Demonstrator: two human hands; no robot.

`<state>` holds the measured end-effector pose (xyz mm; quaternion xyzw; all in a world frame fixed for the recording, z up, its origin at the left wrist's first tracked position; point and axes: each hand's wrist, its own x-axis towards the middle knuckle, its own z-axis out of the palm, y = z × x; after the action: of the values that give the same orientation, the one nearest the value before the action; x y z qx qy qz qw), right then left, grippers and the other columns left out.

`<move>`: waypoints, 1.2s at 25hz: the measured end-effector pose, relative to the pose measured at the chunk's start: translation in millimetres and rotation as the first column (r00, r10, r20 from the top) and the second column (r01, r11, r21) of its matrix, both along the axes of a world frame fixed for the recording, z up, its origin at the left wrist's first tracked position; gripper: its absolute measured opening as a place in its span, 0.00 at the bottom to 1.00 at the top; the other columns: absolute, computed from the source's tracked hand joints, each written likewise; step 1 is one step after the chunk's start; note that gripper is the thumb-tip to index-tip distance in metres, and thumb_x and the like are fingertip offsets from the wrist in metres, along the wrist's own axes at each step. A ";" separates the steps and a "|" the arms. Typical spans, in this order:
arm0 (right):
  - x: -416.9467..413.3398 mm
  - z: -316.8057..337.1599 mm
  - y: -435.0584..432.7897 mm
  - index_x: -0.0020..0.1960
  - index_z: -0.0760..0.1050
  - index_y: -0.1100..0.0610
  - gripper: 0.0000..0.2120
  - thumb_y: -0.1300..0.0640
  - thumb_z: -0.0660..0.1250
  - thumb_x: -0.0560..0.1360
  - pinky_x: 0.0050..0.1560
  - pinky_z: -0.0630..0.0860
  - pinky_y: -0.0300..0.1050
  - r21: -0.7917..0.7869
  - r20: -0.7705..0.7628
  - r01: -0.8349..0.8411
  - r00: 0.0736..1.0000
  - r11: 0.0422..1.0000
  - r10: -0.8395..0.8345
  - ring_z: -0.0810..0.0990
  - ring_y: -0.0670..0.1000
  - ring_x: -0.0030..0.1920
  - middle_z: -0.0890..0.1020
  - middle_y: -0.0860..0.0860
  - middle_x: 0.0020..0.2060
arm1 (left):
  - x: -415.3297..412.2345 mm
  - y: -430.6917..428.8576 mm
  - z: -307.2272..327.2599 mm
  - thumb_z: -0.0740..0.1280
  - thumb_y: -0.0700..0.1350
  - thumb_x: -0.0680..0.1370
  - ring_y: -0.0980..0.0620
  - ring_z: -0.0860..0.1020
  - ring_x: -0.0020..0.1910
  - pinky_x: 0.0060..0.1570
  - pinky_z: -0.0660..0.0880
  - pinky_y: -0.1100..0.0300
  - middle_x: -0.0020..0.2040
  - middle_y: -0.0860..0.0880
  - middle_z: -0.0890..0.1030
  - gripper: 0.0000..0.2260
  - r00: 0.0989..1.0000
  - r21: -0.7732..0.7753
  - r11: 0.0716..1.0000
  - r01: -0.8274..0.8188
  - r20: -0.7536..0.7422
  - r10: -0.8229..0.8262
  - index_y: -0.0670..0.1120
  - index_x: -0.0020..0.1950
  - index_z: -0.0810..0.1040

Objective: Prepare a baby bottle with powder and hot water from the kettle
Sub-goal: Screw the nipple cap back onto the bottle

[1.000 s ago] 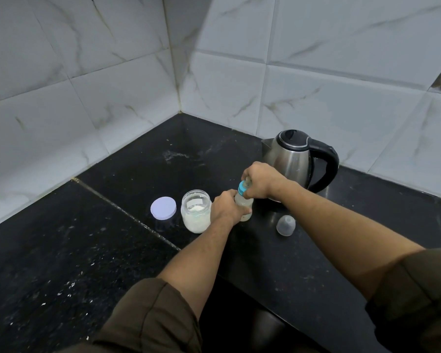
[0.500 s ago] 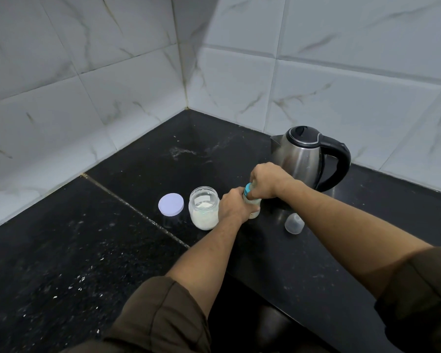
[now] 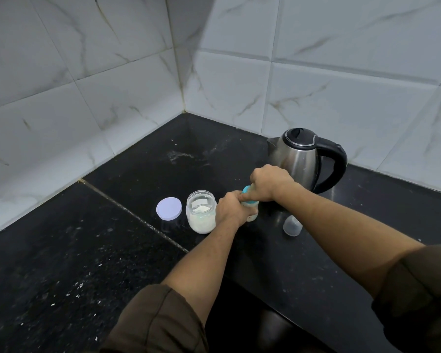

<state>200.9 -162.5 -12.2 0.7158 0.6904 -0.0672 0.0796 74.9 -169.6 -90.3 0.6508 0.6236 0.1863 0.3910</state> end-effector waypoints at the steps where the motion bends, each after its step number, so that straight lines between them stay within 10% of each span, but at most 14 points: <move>1: 0.5 1.6 -0.7 0.59 0.78 0.52 0.32 0.28 0.71 0.68 0.44 0.78 0.48 -0.008 -0.007 -0.013 1.000 1.000 0.013 0.80 0.54 0.47 0.81 0.49 0.45 | 0.2 0.1 0.2 0.80 0.49 0.71 0.48 0.82 0.57 0.58 0.79 0.50 0.55 0.50 0.85 0.21 1.000 0.001 1.000 -0.003 -0.002 0.003 0.52 0.63 0.83; 6: 3.4 9.0 1.3 0.62 0.81 0.49 0.24 0.43 0.76 0.69 0.52 0.83 0.51 -0.037 -0.036 -0.103 0.994 0.994 0.102 0.81 0.52 0.49 0.84 0.49 0.52 | 1.3 1.0 -1.3 0.80 0.49 0.71 0.49 0.81 0.58 0.60 0.78 0.50 0.57 0.50 0.85 0.24 1.000 0.001 1.000 0.007 -0.006 -0.007 0.50 0.66 0.81; 22: 1.2 -1.4 3.0 0.43 0.74 0.53 0.29 0.26 0.69 0.70 0.42 0.82 0.50 0.023 0.000 0.000 1.000 1.000 0.000 0.81 0.52 0.40 0.77 0.49 0.35 | -0.2 -1.3 -4.6 0.80 0.49 0.71 0.48 0.82 0.57 0.58 0.79 0.51 0.56 0.51 0.85 0.23 1.000 0.021 1.000 -0.009 0.004 0.009 0.54 0.65 0.83; 30: 8.9 6.3 3.0 0.70 0.75 0.47 0.37 0.30 0.72 0.67 0.55 0.81 0.52 -0.028 -0.065 -0.104 0.993 0.994 0.102 0.81 0.54 0.57 0.83 0.49 0.58 | -0.4 -0.5 -5.0 0.80 0.50 0.71 0.49 0.82 0.57 0.57 0.78 0.52 0.55 0.51 0.85 0.23 1.000 0.010 1.000 -0.013 0.016 0.013 0.52 0.65 0.81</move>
<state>209.8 -159.5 -5.9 0.6753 0.7276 -0.0964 0.0722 74.5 -170.2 -95.3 0.6471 0.6237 0.1974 0.3915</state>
